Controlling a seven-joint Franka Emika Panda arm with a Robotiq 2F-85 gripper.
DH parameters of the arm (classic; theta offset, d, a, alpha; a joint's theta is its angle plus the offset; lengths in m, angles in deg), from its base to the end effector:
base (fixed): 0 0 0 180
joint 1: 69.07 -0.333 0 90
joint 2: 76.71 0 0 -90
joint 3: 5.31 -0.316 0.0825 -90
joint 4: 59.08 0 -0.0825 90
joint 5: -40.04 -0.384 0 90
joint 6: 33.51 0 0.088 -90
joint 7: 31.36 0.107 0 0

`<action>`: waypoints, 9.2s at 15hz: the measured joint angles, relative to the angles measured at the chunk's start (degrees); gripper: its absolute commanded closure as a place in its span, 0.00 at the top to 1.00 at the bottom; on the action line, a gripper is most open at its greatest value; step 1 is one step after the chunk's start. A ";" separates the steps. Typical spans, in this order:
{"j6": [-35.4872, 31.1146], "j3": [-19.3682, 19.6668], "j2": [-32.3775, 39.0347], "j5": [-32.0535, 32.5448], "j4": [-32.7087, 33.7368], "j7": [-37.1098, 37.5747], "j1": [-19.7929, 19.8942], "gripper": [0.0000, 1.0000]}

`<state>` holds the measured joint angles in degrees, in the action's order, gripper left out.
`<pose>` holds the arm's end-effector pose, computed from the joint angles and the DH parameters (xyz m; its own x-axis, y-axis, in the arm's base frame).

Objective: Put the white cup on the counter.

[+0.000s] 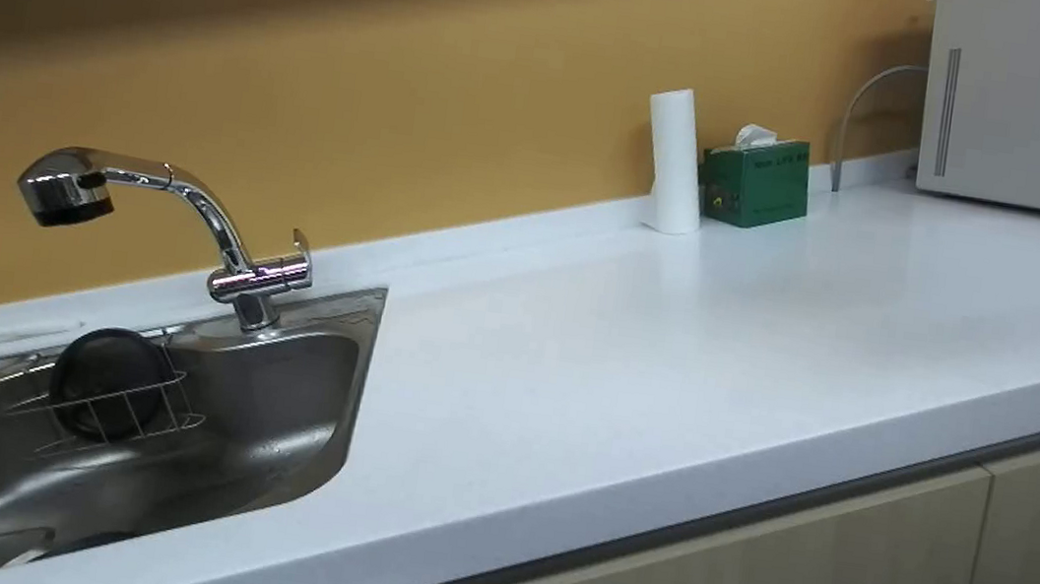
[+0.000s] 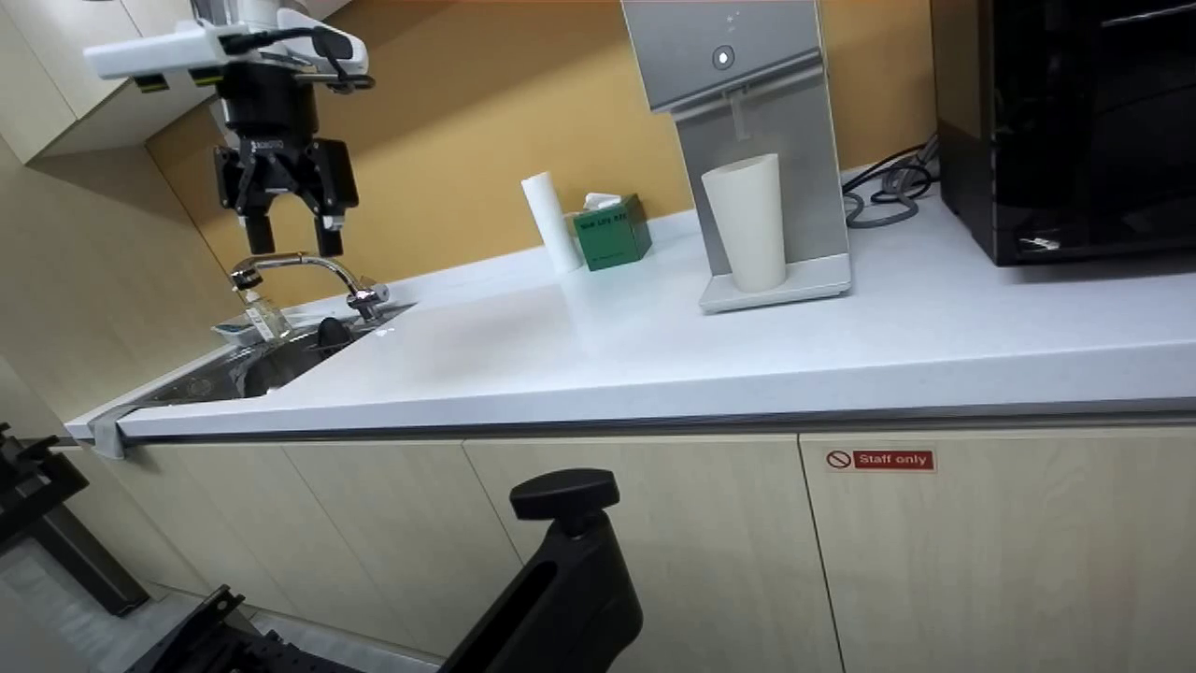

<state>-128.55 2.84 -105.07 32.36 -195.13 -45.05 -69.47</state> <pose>0.3745 -0.0418 0.4883 0.9777 0.1206 -0.1720 0.0769 -0.9674 -0.2411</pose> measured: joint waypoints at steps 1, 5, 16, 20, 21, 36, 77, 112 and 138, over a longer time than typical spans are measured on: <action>-2.70 -0.43 0.05 0.20 -0.33 0.30 0.56 1.00; -18.30 -1.74 1.18 2.67 -2.48 2.62 3.20 1.00; -55.17 -4.16 12.65 25.62 -4.99 22.75 15.97 1.00; -55.43 -4.04 13.19 25.82 -4.98 22.61 16.06 1.00; -55.43 -4.03 13.19 25.82 -4.99 22.61 15.95 1.00; -59.61 -12.30 20.22 50.45 -2.01 73.38 34.72 1.00; -81.33 4.09 39.35 67.41 10.11 76.29 24.34 1.00; -90.66 7.22 41.05 68.54 8.80 68.07 19.76 0.50; -97.48 -1.48 34.77 56.93 -3.86 52.57 14.58 1.00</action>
<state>-226.03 1.36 -70.29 89.29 -198.99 7.52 -54.89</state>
